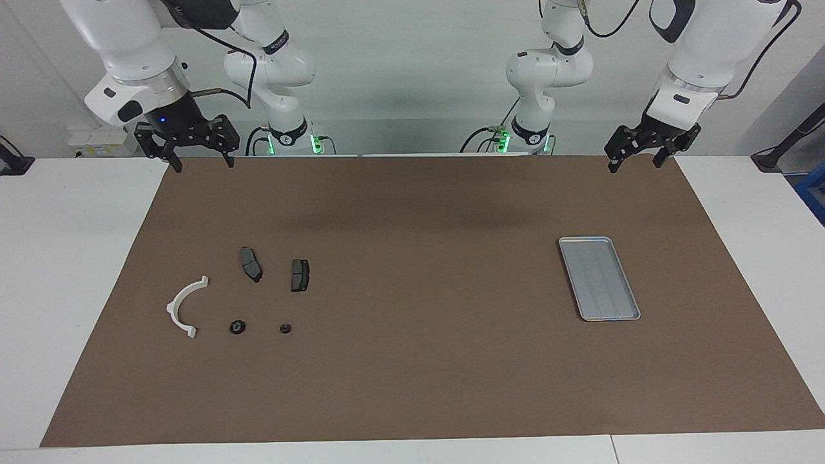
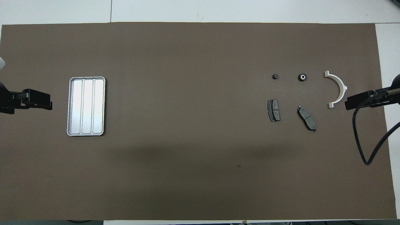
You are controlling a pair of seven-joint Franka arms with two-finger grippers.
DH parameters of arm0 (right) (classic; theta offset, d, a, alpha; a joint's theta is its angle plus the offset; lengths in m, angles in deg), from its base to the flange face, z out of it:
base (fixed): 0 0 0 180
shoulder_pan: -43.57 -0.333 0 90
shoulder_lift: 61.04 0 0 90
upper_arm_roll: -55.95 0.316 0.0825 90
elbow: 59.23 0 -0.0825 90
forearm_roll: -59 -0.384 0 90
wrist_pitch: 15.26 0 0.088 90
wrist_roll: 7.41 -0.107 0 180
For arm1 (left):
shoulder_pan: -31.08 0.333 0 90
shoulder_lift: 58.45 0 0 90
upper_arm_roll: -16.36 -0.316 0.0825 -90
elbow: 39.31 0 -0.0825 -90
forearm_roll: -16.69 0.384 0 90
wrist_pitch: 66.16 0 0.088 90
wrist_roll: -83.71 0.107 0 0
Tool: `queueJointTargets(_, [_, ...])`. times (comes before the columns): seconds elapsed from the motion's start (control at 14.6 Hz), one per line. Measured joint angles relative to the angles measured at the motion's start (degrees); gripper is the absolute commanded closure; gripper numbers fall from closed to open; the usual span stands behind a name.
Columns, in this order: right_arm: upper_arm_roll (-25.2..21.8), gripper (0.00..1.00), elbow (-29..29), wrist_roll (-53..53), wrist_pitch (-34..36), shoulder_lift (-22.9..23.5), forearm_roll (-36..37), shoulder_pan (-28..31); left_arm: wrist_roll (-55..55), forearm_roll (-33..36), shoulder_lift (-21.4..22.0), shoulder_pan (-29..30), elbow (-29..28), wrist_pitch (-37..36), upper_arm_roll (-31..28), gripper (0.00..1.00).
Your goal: Pick bearing gear from pile to tray
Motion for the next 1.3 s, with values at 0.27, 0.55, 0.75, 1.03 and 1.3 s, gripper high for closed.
queueJointTargets(0.27, [-0.1, 0.0, 0.0, 0.0, 0.0, 0.0, 0.0, 0.0, 0.0, 0.0, 0.0, 0.0, 0.0, 0.0, 0.0, 0.0])
queueJointTargets(0.55, [-0.1, 0.0, 0.0, 0.0, 0.0, 0.0, 0.0, 0.0, 0.0, 0.0, 0.0, 0.0, 0.0, 0.0, 0.0, 0.0])
queueJointTargets(0.75, [-0.1, 0.0, 0.0, 0.0, 0.0, 0.0, 0.0, 0.0, 0.0, 0.0, 0.0, 0.0, 0.0, 0.0, 0.0, 0.0])
queueJointTargets(1.03, [-0.1, 0.0, -0.1, 0.0, -0.2, 0.0, 0.0, 0.0, 0.0, 0.0, 0.0, 0.0, 0.0, 0.0, 0.0, 0.0])
queueJointTargets(1.3, [0.2, 0.0, -2.4, -0.8, -4.7, 0.4, 0.0, -0.3, 0.0, 0.0, 0.0, 0.0, 0.0, 0.0, 0.0, 0.0])
